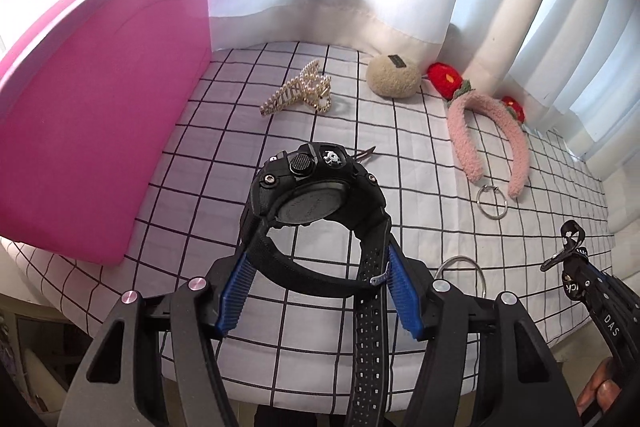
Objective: Organize jewelry
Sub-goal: 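Carry both items over the pink tub and open both tools to drop them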
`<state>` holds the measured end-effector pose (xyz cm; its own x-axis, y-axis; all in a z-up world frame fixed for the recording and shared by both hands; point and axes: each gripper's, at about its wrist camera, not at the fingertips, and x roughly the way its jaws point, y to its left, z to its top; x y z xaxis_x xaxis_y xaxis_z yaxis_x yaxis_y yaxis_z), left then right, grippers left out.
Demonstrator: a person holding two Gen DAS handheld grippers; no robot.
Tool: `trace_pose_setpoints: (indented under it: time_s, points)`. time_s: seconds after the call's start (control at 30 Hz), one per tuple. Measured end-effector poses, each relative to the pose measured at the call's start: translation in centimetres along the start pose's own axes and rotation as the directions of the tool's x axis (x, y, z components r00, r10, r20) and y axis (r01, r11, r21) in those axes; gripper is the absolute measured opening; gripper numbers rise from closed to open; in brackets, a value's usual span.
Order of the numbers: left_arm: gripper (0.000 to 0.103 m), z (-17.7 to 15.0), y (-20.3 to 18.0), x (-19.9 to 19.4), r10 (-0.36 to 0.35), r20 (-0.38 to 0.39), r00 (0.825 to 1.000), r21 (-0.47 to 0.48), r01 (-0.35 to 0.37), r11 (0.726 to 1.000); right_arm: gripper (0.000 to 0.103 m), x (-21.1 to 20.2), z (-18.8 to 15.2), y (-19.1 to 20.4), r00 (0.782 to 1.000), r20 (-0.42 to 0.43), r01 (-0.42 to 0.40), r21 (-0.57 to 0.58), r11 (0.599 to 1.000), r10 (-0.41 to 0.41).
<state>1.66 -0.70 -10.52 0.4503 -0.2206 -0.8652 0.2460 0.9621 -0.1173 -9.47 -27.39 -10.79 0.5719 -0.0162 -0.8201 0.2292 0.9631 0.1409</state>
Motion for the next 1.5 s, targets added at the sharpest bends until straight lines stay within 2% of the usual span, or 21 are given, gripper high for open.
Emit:
trace_pose_setpoints:
  time_s: [0.13, 0.23, 0.43, 0.6, 0.8, 0.93, 1.1, 1.4, 1.5]
  points:
    - [0.059, 2.0, 0.6, -3.6, -0.018, 0.066, 0.998, -0.015, 0.019, 1.0, 0.01, -2.8, 3.6, 2.8, 0.995, 0.087, -0.046, -0.057, 0.997, 0.051]
    - [0.059, 3.8, 1.6, -6.4, -0.019, 0.124, 0.992, -0.039, 0.024, 0.999, 0.01, -4.6, 6.7, 5.6, 0.983, 0.144, -0.1, -0.11, 0.989, 0.116]
    - [0.06, 7.9, 6.1, -11.7, 0.052, 0.24, 0.969, -0.123, -0.023, 0.992, 0.01, -6.2, 13.2, 13.3, 0.933, 0.216, -0.23, -0.252, 0.94, 0.286]
    - [0.06, 9.8, 11.7, -13.8, 0.177, 0.284, 0.942, -0.208, -0.12, 0.971, 0.01, -5.6, 17.1, 21.4, 0.89, 0.194, -0.32, -0.38, 0.868, 0.413]
    - [0.06, 10.0, 18.3, -13.4, 0.302, 0.245, 0.921, -0.31, -0.221, 0.925, 0.01, -2.6, 19.6, 30.5, 0.86, 0.087, -0.41, -0.469, 0.782, 0.503]
    - [0.06, 9.3, 22.2, -12.3, 0.335, 0.195, 0.922, -0.367, -0.247, 0.897, 0.01, -0.1, 19.9, 35.5, 0.86, 0.013, -0.433, -0.512, 0.742, 0.511]
    - [0.06, 8.6, 24.9, -10.8, 0.349, 0.145, 0.926, -0.41, -0.264, 0.873, 0.01, 3.1, 19.7, 39.9, 0.875, -0.065, -0.433, -0.547, 0.716, 0.48]
    - [0.061, 8.3, 27.1, -8.5, 0.334, 0.074, 0.94, -0.443, -0.269, 0.855, 0.01, 8.3, 20.2, 43.6, 0.91, -0.146, -0.4, -0.555, 0.73, 0.388]
    - [0.061, 8.2, 27.7, -7.9, 0.33, 0.05, 0.943, -0.447, -0.274, 0.851, 0.014, 8.9, 20.1, 43.7, 0.919, -0.141, -0.382, -0.547, 0.745, 0.368]
